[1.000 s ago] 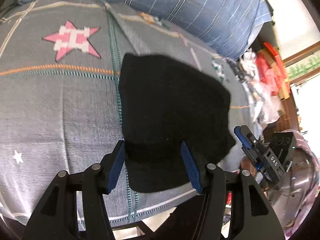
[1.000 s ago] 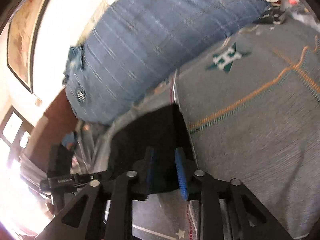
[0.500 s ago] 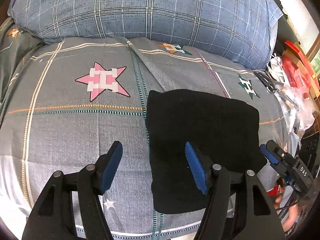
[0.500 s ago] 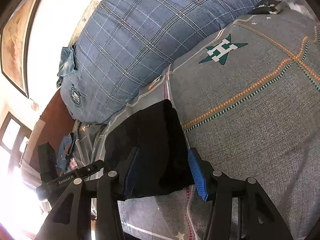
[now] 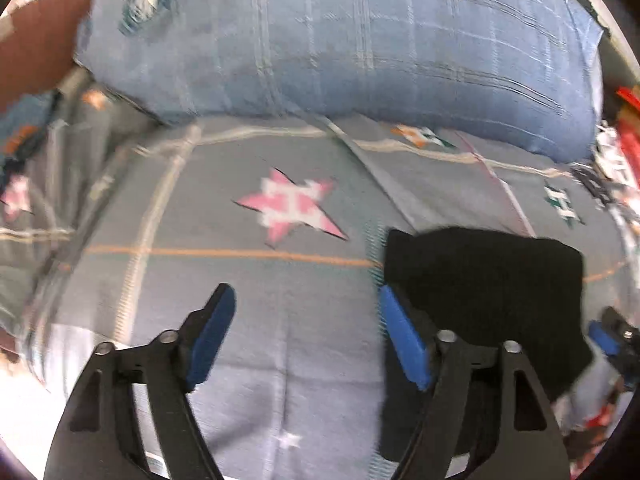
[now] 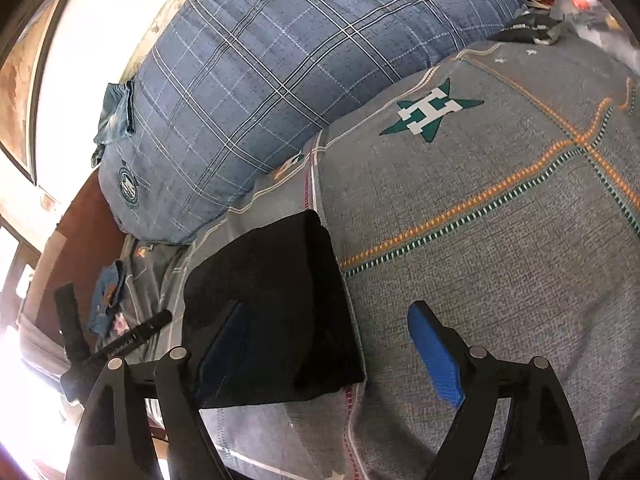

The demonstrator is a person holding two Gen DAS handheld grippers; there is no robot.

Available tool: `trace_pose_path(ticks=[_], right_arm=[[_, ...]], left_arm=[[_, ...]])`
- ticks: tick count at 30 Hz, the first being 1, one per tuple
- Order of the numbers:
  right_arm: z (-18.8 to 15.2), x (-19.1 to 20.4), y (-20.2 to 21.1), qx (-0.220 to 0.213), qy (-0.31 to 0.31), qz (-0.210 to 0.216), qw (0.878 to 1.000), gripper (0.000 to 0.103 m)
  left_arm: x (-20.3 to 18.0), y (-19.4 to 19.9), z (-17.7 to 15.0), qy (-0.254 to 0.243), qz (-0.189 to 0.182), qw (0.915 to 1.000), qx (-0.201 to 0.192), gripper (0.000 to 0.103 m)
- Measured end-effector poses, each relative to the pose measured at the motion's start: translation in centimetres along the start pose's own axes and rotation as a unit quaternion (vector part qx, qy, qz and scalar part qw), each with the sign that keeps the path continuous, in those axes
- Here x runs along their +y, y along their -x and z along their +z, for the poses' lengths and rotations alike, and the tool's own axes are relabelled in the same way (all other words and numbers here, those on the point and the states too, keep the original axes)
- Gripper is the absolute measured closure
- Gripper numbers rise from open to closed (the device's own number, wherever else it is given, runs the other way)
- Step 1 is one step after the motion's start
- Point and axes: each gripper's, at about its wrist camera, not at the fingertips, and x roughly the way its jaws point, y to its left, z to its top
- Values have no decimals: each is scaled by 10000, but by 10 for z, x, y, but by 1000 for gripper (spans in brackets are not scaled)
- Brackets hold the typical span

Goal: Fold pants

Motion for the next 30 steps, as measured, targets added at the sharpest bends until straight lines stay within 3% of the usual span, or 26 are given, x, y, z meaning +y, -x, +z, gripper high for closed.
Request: trace_pose_path(ticks=[2, 8, 23, 30], right_arm=[[1, 2, 0, -24, 79, 3, 10000, 19], [2, 12, -10, 182, 401, 28, 9990, 19], [4, 24, -43, 842, 535, 111, 9949, 19], [4, 38, -54, 1007, 692, -124, 9924, 17]], left_arm=[[5, -3, 0, 39, -36, 10000, 53, 19], [6, -25, -4, 79, -408, 9964, 746, 19], [9, -35, -6, 257, -695, 9902, 1185, 19], [11, -42, -10, -29, -699, 9865, 1480, 19]])
